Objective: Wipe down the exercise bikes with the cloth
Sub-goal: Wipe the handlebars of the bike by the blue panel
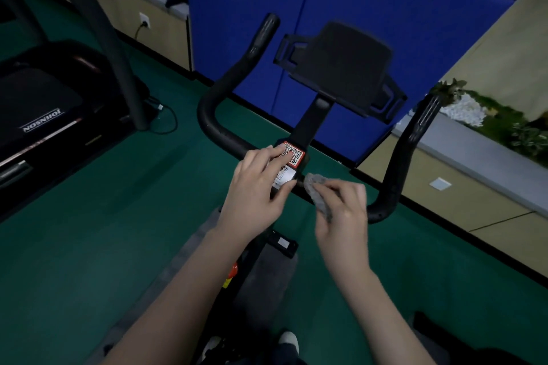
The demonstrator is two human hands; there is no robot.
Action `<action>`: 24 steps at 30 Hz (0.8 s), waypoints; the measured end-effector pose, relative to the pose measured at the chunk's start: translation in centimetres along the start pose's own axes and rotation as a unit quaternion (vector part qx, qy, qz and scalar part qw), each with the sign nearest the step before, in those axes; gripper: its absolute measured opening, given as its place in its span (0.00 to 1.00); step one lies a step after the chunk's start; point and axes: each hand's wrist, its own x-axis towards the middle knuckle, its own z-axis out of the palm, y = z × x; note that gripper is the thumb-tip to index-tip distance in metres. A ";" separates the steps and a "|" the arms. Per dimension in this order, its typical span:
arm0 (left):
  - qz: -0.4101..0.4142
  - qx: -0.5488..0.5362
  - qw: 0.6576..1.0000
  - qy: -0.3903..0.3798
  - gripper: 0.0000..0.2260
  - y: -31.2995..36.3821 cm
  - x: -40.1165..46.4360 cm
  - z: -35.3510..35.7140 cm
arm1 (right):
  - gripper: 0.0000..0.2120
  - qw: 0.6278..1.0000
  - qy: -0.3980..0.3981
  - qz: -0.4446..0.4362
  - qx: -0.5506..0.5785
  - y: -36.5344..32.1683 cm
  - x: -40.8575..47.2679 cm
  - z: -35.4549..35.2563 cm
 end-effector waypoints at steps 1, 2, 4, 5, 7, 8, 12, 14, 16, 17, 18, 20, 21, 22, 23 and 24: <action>0.000 -0.002 1.000 -0.002 0.19 -0.1 0.0 0.0 | 0.20 1.000 -0.004 -0.005 0.004 -0.5 0.2 0.4; 0.002 -0.003 1.000 -0.005 0.19 -0.2 0.1 -0.1 | 0.20 1.000 -0.011 -0.018 0.007 -0.7 0.4 0.7; 0.011 -0.004 1.000 -0.013 0.19 -0.4 0.1 -0.2 | 0.21 0.999 -0.029 -0.044 0.007 -0.3 0.2 0.5; 0.015 -0.007 1.000 -0.016 0.19 -0.5 0.1 -0.3 | 0.21 0.998 -0.035 -0.047 0.005 0.1 0.1 0.2; 0.018 -0.013 1.000 -0.016 0.18 -0.7 0.2 -0.4 | 0.18 0.999 -0.033 -0.030 0.003 0.6 0.4 -0.5; 0.017 -0.014 1.000 -0.016 0.19 -0.7 0.2 -0.4 | 0.14 0.999 -0.037 -0.006 0.006 0.5 1.1 -0.6; 0.011 -0.011 1.000 -0.023 0.19 -0.8 0.2 -0.4 | 0.06 0.964 -0.200 0.166 0.055 0.2 6.6 0.0; 0.007 -0.013 1.000 -0.024 0.19 -0.7 0.1 -0.4 | 0.04 0.920 -0.293 0.237 0.106 0.6 8.5 -0.4; 0.007 -0.015 1.000 -0.021 0.19 -0.7 0.1 -0.4 | 0.04 0.908 -0.319 0.234 0.136 0.9 8.8 -1.0; 0.006 -0.017 1.000 -0.020 0.19 -0.6 0.0 -0.3 | 0.04 0.915 -0.312 0.215 0.140 0.9 8.4 -1.3; 0.006 -0.019 1.000 -0.020 0.19 -0.5 0.0 -0.2 | 0.03 0.927 -0.293 0.189 0.137 0.9 7.8 -1.7; 0.005 -0.019 1.000 -0.020 0.18 -0.6 0.0 -0.2 | 0.04 0.951 -0.236 0.149 0.130 0.6 6.4 -2.1; 0.005 -0.018 1.000 -0.020 0.18 -0.6 -0.1 -0.2 | 0.05 0.960 -0.210 0.134 0.131 0.5 5.9 -2.2; 0.007 -0.018 1.000 -0.022 0.18 -0.6 -0.1 -0.2 | 0.05 0.965 -0.191 0.126 0.126 0.5 5.4 -2.2; 0.007 -0.016 1.000 -0.024 0.18 -0.7 -0.1 -0.2 | 0.06 0.968 -0.179 0.128 0.118 0.6 5.1 -2.0; 0.007 -0.014 1.000 -0.025 0.19 -0.7 -0.1 -0.2 | 0.06 0.968 -0.175 0.143 0.109 0.6 5.1 -1.9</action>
